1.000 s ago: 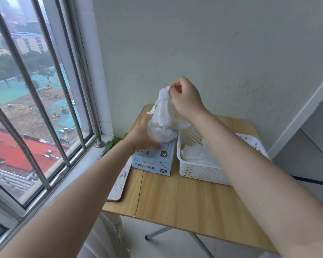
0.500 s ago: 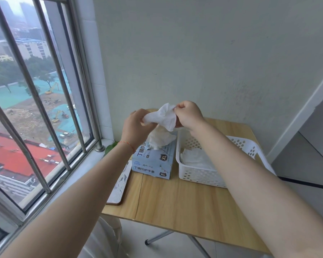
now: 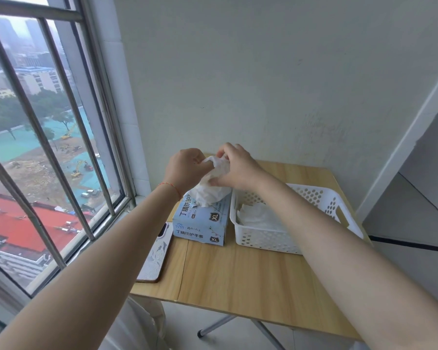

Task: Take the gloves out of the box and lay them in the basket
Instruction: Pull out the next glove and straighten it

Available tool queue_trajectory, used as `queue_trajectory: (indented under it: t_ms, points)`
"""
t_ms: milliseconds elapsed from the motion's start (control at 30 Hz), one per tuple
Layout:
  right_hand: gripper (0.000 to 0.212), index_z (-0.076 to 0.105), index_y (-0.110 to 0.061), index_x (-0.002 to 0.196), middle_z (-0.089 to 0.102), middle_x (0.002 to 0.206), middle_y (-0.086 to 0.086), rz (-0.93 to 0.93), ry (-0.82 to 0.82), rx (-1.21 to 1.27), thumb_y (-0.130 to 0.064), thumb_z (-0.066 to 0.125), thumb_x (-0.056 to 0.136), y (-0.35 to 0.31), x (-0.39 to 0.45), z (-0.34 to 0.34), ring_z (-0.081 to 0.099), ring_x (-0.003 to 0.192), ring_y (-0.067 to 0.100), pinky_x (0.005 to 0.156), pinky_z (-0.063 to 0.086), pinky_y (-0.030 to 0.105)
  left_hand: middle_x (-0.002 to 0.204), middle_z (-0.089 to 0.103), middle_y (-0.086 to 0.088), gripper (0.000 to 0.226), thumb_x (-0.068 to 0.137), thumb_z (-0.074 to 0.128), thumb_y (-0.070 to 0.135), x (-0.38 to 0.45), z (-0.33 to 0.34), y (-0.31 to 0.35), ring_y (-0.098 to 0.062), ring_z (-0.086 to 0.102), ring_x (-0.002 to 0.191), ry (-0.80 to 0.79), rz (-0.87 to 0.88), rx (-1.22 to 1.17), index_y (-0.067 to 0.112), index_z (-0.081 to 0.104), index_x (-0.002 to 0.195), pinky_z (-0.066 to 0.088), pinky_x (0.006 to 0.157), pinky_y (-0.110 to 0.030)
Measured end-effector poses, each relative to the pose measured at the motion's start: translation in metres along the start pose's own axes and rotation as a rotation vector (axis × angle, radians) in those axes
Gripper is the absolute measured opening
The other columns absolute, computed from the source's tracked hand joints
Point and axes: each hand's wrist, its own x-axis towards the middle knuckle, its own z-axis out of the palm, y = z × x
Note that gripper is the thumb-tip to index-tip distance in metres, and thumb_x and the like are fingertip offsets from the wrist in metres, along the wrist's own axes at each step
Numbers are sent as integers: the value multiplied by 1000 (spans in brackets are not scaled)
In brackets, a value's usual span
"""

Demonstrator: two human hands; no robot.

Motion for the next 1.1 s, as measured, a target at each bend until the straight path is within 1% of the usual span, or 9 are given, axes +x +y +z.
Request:
queue_trajectory:
  t_ms: [100, 200, 333, 467, 667, 833, 967, 1000, 1100]
  points:
    - [13, 61, -16, 98, 44, 109, 2, 12, 139, 40, -19, 63, 86, 5, -2, 2, 52, 104, 24, 86, 47, 34, 72, 59, 5, 21, 84, 71, 32, -4, 5, -7, -12, 53, 68, -37, 33, 29, 14, 62, 79, 36, 56, -19]
    - [19, 69, -9, 93, 50, 109, 9, 25, 227, -26, -8, 51, 87, 5, 3, -4, 51, 105, 28, 88, 47, 38, 95, 59, 1, 25, 80, 75, 29, -7, 12, -24, -19, 56, 88, -109, 12, 102, 21, 60, 98, 38, 66, -22]
    - [23, 63, -10, 94, 60, 102, 6, 72, 123, -49, -4, 44, 82, -4, 6, -16, 56, 94, 25, 80, 50, 36, 105, 53, 0, 40, 80, 75, 31, -16, 24, -40, -23, 57, 99, -162, -33, 132, 20, 60, 116, 47, 85, -32]
    - [22, 55, -10, 105, 53, 96, 1, 160, 2, 151, -6, 44, 86, -9, 5, -22, 49, 85, 17, 66, 41, 27, 106, 56, -3, 35, 85, 71, 34, -16, 22, -40, -19, 55, 94, -115, -16, 71, 19, 62, 115, 43, 82, -29]
    - [12, 55, -10, 80, 51, 78, 4, 211, -78, 283, -15, 66, 82, 1, 5, -18, 49, 71, 20, 63, 42, 31, 104, 68, -5, 14, 90, 67, 22, -2, -6, -17, -15, 60, 90, 144, 17, -101, 14, 73, 100, 40, 74, -22]
    - [30, 67, 3, 101, 69, 103, 20, 235, -121, 464, -11, 68, 74, 3, 3, -17, 68, 95, 33, 87, 56, 46, 76, 64, 13, 9, 87, 61, 18, 4, -22, 19, 1, 57, 70, 123, 1, -235, 18, 70, 86, 41, 59, -11]
    - [17, 57, -4, 85, 51, 76, 10, 308, -68, 734, -6, 50, 69, -5, -2, -20, 49, 69, 23, 61, 38, 33, 72, 62, 4, 10, 86, 57, 11, 1, -24, 23, -9, 55, 60, -92, -150, -332, 15, 66, 89, 44, 52, -14]
    - [7, 53, -8, 77, 45, 69, 7, 339, -64, 766, -4, 48, 75, -5, -2, -22, 43, 62, 21, 57, 33, 30, 74, 62, 1, 12, 84, 57, 11, -1, -26, 19, -13, 56, 62, -212, -209, -349, 15, 66, 91, 47, 55, -15]
    - [19, 45, -16, 66, 41, 58, 1, 398, -97, 797, -12, 52, 83, -1, -3, -26, 40, 51, 17, 51, 31, 26, 94, 69, -9, 33, 76, 64, 16, -9, -30, -5, -23, 66, 81, -674, -276, -437, 11, 67, 108, 54, 75, -32]
